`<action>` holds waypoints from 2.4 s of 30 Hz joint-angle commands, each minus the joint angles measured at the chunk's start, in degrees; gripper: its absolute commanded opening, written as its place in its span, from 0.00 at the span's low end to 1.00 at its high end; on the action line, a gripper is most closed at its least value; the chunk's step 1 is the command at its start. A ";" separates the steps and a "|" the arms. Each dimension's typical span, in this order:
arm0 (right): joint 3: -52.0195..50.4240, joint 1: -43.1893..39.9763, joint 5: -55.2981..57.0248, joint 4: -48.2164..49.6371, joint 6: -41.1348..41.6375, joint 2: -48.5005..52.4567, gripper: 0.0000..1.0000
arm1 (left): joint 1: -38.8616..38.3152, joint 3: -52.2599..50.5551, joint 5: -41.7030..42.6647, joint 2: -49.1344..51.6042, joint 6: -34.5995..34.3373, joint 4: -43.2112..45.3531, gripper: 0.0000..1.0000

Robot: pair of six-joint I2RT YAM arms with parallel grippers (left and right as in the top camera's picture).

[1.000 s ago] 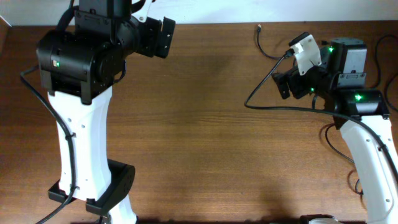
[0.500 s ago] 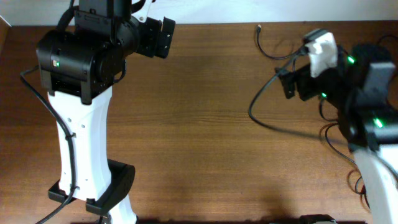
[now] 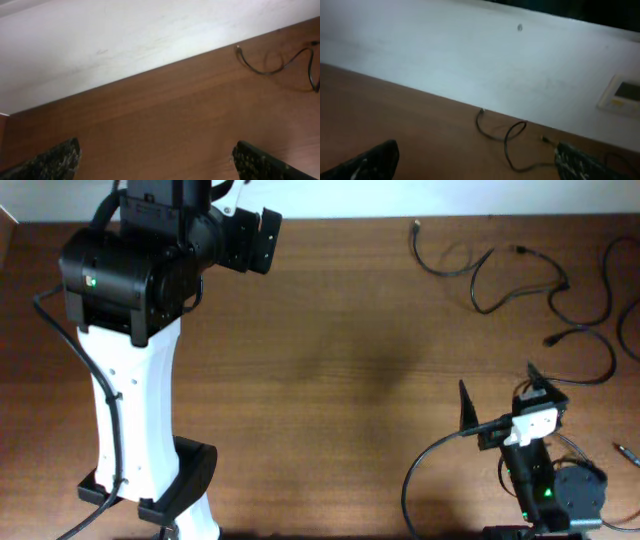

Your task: Untangle cables

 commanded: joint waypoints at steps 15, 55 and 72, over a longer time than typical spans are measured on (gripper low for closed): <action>-17.81 -2.73 0.55 -0.44 0.57 -13.79 0.99 | 0.20 -0.17 0.37 -0.35 -0.31 0.11 0.99; -17.81 -2.73 0.70 -0.42 0.61 -13.77 0.99 | 12.87 -144.61 19.61 -96.56 -3.78 81.88 0.99; -17.81 -2.73 0.72 -0.44 0.61 -13.77 0.99 | 17.81 -162.44 18.88 -110.71 -3.32 85.70 0.99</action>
